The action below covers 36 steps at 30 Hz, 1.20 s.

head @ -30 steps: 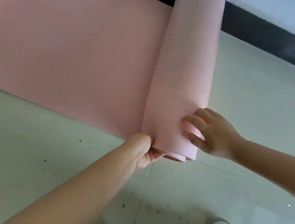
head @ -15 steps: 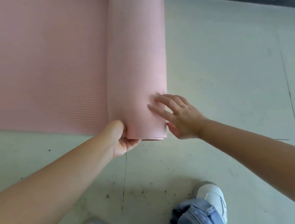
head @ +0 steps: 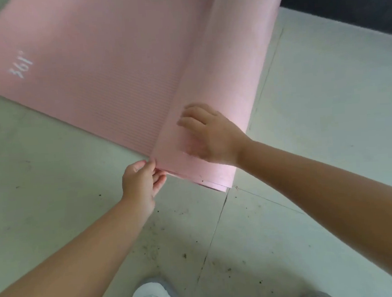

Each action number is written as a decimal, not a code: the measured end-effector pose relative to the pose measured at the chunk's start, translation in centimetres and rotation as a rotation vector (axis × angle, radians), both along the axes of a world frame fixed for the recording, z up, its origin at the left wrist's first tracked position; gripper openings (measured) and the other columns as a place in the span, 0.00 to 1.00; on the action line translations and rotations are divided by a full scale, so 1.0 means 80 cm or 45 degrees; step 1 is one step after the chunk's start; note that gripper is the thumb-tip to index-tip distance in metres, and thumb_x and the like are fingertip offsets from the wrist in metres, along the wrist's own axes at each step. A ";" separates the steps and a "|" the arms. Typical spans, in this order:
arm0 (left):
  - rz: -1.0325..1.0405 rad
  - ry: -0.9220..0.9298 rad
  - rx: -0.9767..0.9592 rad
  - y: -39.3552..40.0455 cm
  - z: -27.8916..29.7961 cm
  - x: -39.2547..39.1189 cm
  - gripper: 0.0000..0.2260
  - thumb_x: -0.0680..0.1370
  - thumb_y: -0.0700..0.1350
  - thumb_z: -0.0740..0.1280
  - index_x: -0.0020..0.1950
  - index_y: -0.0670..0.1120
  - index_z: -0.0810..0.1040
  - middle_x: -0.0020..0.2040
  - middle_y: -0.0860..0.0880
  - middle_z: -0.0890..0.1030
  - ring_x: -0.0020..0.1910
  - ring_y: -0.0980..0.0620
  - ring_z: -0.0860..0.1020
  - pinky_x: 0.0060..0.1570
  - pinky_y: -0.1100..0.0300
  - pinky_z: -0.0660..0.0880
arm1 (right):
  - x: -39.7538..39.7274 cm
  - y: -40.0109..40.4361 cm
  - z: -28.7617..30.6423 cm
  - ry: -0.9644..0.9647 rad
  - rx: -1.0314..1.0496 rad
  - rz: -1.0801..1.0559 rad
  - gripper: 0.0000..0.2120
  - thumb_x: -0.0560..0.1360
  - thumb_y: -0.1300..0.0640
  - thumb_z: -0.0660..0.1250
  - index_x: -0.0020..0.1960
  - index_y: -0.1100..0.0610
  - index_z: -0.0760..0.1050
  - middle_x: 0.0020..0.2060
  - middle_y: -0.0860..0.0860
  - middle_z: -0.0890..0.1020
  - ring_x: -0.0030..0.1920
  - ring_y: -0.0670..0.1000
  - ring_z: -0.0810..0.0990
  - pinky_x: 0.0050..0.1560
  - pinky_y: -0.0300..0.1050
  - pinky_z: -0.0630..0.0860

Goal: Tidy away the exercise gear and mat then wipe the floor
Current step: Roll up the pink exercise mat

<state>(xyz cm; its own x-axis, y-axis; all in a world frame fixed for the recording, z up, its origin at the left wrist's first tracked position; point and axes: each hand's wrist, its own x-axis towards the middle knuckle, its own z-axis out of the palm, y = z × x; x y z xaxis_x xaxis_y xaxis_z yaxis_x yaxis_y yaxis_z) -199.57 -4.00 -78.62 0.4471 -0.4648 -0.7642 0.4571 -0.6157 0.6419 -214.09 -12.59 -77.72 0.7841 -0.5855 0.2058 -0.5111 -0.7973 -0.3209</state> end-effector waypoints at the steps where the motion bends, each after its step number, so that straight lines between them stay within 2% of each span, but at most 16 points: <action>1: 0.021 0.001 -0.012 -0.003 -0.003 0.007 0.16 0.81 0.39 0.62 0.68 0.36 0.68 0.39 0.45 0.76 0.37 0.54 0.76 0.41 0.64 0.80 | 0.001 0.003 0.001 -0.044 -0.106 -0.015 0.13 0.66 0.53 0.66 0.44 0.63 0.79 0.44 0.60 0.83 0.52 0.62 0.79 0.49 0.54 0.77; 3: -0.053 -0.178 0.016 -0.008 -0.008 0.014 0.12 0.79 0.39 0.64 0.61 0.35 0.72 0.38 0.45 0.75 0.33 0.56 0.77 0.32 0.71 0.78 | -0.010 0.020 -0.001 -0.100 -0.264 0.022 0.08 0.68 0.56 0.64 0.37 0.61 0.77 0.40 0.57 0.82 0.51 0.57 0.75 0.49 0.50 0.69; 6: -0.189 -0.516 0.065 -0.011 -0.017 0.017 0.04 0.80 0.40 0.63 0.50 0.40 0.73 0.40 0.42 0.78 0.29 0.54 0.78 0.37 0.64 0.78 | -0.048 0.045 -0.026 -0.061 -0.376 0.153 0.08 0.66 0.59 0.64 0.45 0.58 0.76 0.49 0.55 0.80 0.55 0.55 0.72 0.56 0.52 0.65; 8: -0.307 -0.704 0.079 -0.010 -0.024 0.022 0.08 0.81 0.40 0.59 0.52 0.37 0.76 0.47 0.37 0.80 0.38 0.44 0.80 0.47 0.54 0.79 | -0.064 0.049 -0.049 0.021 -0.359 0.183 0.18 0.66 0.57 0.63 0.56 0.55 0.72 0.59 0.53 0.72 0.60 0.56 0.70 0.62 0.57 0.63; 9: -0.429 -0.823 0.101 -0.008 -0.028 0.027 0.11 0.81 0.39 0.57 0.54 0.36 0.76 0.49 0.36 0.81 0.45 0.41 0.80 0.49 0.54 0.77 | -0.064 0.048 -0.059 0.041 -0.328 0.193 0.22 0.67 0.57 0.62 0.61 0.54 0.69 0.61 0.52 0.70 0.63 0.56 0.69 0.64 0.59 0.63; 11: -0.736 -1.127 0.135 0.002 -0.030 0.038 0.13 0.81 0.36 0.55 0.59 0.36 0.76 0.53 0.36 0.80 0.53 0.39 0.78 0.46 0.54 0.72 | -0.046 0.042 -0.068 0.065 -0.267 0.206 0.23 0.69 0.58 0.60 0.64 0.53 0.67 0.64 0.51 0.70 0.65 0.56 0.67 0.67 0.63 0.64; 14: -1.082 -1.543 -0.229 0.021 -0.034 0.061 0.15 0.77 0.34 0.59 0.63 0.35 0.73 0.54 0.35 0.80 0.55 0.39 0.75 0.50 0.49 0.76 | 0.001 0.028 -0.062 0.059 -0.170 0.209 0.20 0.71 0.56 0.59 0.62 0.57 0.73 0.60 0.57 0.79 0.64 0.58 0.72 0.61 0.67 0.67; 16: -1.193 -1.722 -0.427 0.032 -0.041 0.072 0.15 0.80 0.43 0.54 0.63 0.36 0.69 0.55 0.32 0.80 0.58 0.42 0.72 0.57 0.51 0.73 | 0.029 0.017 -0.052 0.008 -0.141 0.172 0.18 0.72 0.54 0.60 0.59 0.61 0.74 0.55 0.62 0.81 0.59 0.63 0.79 0.58 0.66 0.71; 19: -1.412 -1.741 -0.296 0.030 -0.036 0.074 0.31 0.82 0.56 0.41 0.63 0.33 0.71 0.58 0.32 0.80 0.60 0.38 0.77 0.56 0.51 0.76 | 0.046 0.007 -0.038 -0.032 -0.178 0.025 0.17 0.71 0.48 0.61 0.51 0.60 0.67 0.46 0.62 0.82 0.54 0.62 0.78 0.54 0.56 0.78; 22: -1.651 -1.585 -0.012 0.022 -0.031 0.066 0.40 0.81 0.59 0.37 0.58 0.31 0.78 0.56 0.34 0.81 0.54 0.38 0.82 0.48 0.45 0.79 | 0.030 0.022 -0.034 -0.135 -0.290 -0.014 0.11 0.75 0.49 0.59 0.45 0.57 0.66 0.41 0.57 0.81 0.50 0.55 0.71 0.51 0.49 0.68; 24: -1.689 -1.545 0.062 0.018 -0.034 0.068 0.41 0.81 0.59 0.36 0.58 0.31 0.78 0.57 0.35 0.81 0.55 0.38 0.82 0.49 0.45 0.79 | 0.008 0.040 -0.039 -0.156 -0.315 0.049 0.08 0.78 0.52 0.55 0.46 0.56 0.68 0.46 0.56 0.78 0.51 0.55 0.72 0.53 0.50 0.66; 27: -1.689 -1.536 0.094 0.017 -0.041 0.079 0.39 0.81 0.59 0.38 0.58 0.31 0.78 0.57 0.34 0.81 0.55 0.36 0.81 0.48 0.42 0.78 | -0.023 0.058 -0.058 0.016 -0.358 0.119 0.09 0.73 0.55 0.59 0.52 0.55 0.69 0.58 0.55 0.70 0.58 0.55 0.71 0.61 0.56 0.63; 30: -1.531 -1.505 0.096 0.012 -0.039 0.090 0.31 0.80 0.56 0.51 0.61 0.29 0.75 0.61 0.32 0.78 0.60 0.33 0.78 0.53 0.40 0.76 | -0.017 0.060 -0.073 0.230 -0.284 0.170 0.18 0.70 0.53 0.60 0.60 0.55 0.68 0.64 0.54 0.69 0.64 0.55 0.67 0.67 0.61 0.58; 32: -1.303 -1.488 0.101 0.005 -0.031 0.100 0.26 0.80 0.49 0.58 0.71 0.32 0.65 0.71 0.34 0.68 0.72 0.36 0.66 0.67 0.44 0.67 | 0.008 0.055 -0.068 0.341 -0.227 0.176 0.26 0.67 0.52 0.65 0.64 0.55 0.66 0.66 0.54 0.74 0.66 0.55 0.68 0.68 0.63 0.60; 34: -1.099 -1.410 0.185 0.000 -0.016 0.110 0.26 0.82 0.46 0.57 0.76 0.36 0.55 0.76 0.39 0.59 0.76 0.43 0.58 0.72 0.50 0.59 | 0.039 0.047 -0.055 0.458 -0.158 0.143 0.35 0.62 0.53 0.72 0.67 0.55 0.66 0.65 0.53 0.77 0.66 0.56 0.73 0.64 0.64 0.65; 36: -0.912 -1.293 0.286 -0.003 0.004 0.117 0.25 0.82 0.45 0.55 0.77 0.38 0.53 0.76 0.40 0.60 0.75 0.43 0.61 0.71 0.52 0.60 | 0.068 0.042 -0.032 0.537 -0.095 0.111 0.38 0.61 0.54 0.74 0.70 0.53 0.67 0.68 0.53 0.74 0.68 0.56 0.72 0.65 0.65 0.56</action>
<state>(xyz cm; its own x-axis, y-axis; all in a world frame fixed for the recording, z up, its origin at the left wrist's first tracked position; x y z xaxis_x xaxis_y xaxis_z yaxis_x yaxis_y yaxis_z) -190.25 -4.25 -78.26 0.5796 -0.7502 -0.3184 -0.6599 -0.6613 0.3568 -208.62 -9.26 -80.24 0.8543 -0.5092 -0.1038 -0.5151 -0.8563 -0.0385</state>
